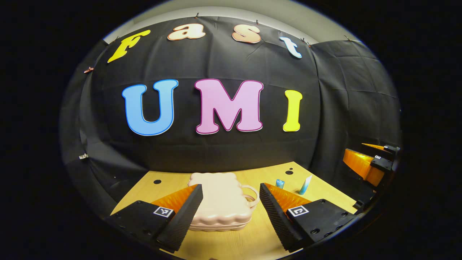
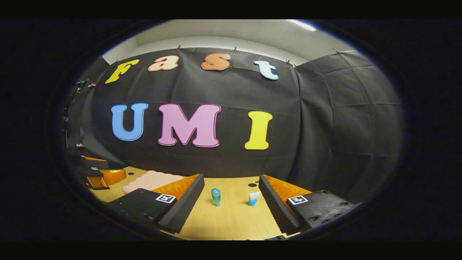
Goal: First open the suitcase, pack the skin care products into it, and then close the suitcase.
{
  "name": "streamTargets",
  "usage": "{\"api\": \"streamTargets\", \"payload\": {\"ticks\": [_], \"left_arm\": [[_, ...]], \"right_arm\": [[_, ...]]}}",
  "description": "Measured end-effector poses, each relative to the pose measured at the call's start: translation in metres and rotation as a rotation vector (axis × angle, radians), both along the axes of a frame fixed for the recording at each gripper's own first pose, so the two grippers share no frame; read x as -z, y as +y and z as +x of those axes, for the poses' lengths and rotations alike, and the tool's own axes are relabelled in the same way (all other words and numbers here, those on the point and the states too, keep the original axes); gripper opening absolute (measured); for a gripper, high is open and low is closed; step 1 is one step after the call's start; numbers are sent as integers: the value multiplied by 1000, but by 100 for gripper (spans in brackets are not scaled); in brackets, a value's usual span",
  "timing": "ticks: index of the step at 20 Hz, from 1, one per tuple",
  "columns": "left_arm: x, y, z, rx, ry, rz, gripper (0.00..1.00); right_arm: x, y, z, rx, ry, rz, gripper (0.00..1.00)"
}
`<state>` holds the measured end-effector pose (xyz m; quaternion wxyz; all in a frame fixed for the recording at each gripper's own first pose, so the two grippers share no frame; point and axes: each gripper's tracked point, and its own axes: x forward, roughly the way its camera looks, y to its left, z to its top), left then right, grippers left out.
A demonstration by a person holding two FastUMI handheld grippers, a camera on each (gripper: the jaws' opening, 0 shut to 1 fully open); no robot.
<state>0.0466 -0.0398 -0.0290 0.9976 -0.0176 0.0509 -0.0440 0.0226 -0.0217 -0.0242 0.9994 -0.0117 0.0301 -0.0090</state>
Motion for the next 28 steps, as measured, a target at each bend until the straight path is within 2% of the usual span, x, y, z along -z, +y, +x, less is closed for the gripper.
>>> {"api": "streamTargets", "payload": {"ticks": [3, 9, 12, 13, 20, 21, 22, 24, 25, 26, 28], "left_arm": [[14, -23, 27, 27, 47, -29, 99], [55, -72, 99, 93, 161, -9, 99], [85, -98, 133, 127, 241, -29, 100], [98, -106, 141, 129, 272, -38, 100], [164, -133, 208, 108, 435, -48, 97], [172, -132, 215, 92, 450, -38, 93], [179, -132, 221, 77, 464, -34, 96], [187, -131, 231, 45, 468, 0, 96], [187, -131, 236, 46, 457, 22, 92], [190, -134, 241, 46, 466, 29, 83], [201, -142, 244, 52, 521, 2, 81]], "right_arm": [[12, -8, 8, 2, 22, -7, 96], [50, -21, 34, -5, 93, 1, 96], [69, -27, 48, -14, 123, -42, 99], [75, -28, 52, -20, 135, -60, 96], [118, -29, 73, -74, 230, -83, 96], [122, -31, 76, -68, 243, -83, 96], [125, -36, 79, -57, 254, -73, 99], [132, -41, 83, -44, 275, -52, 97], [138, -44, 83, -40, 288, -51, 97], [142, -46, 84, -35, 299, -51, 97], [147, -48, 87, -27, 314, -49, 96]]}}
